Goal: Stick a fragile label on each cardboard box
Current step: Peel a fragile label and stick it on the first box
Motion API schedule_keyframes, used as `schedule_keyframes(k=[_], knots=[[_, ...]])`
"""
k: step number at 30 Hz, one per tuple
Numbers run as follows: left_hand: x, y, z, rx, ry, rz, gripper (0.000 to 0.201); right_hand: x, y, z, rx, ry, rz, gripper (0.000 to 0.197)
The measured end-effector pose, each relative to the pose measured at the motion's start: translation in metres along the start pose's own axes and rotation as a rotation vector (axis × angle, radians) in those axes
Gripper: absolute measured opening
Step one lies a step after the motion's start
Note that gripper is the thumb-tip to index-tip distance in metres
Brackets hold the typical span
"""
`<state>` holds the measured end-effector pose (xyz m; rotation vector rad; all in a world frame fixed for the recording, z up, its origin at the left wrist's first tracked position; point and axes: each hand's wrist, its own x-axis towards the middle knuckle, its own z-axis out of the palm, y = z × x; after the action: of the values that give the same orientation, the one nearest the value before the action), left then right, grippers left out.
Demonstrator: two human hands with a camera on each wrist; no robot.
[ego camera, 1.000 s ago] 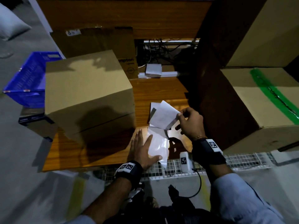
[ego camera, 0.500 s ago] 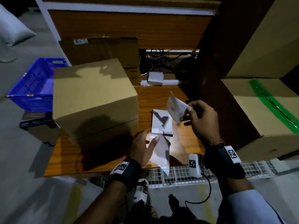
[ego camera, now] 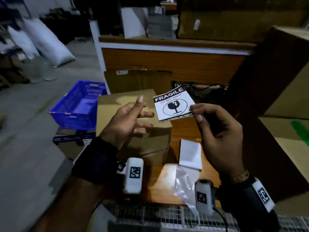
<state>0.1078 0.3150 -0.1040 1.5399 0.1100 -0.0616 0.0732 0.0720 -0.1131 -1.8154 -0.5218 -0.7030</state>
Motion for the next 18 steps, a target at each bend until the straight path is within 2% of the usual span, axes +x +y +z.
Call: schedule_keyframes(k=[3,8,14,18], knots=[[0.014,0.013,-0.03,0.017,0.004,0.013,0.048,0.008,-0.006,0.029,0.061,-0.053,-0.013,0.015],[0.051,0.034,-0.084,0.246,0.015,0.129,0.043,0.022,-0.01,0.078,0.085,-0.128,0.005,0.018],[0.112,0.03,-0.126,0.364,0.005,0.157,0.053,0.039,-0.001,0.135,-0.018,-0.146,0.065,0.018],[0.14,0.013,-0.135,0.548,0.015,0.194,0.049,0.037,0.024,0.161,-0.148,-0.165,0.125,0.022]])
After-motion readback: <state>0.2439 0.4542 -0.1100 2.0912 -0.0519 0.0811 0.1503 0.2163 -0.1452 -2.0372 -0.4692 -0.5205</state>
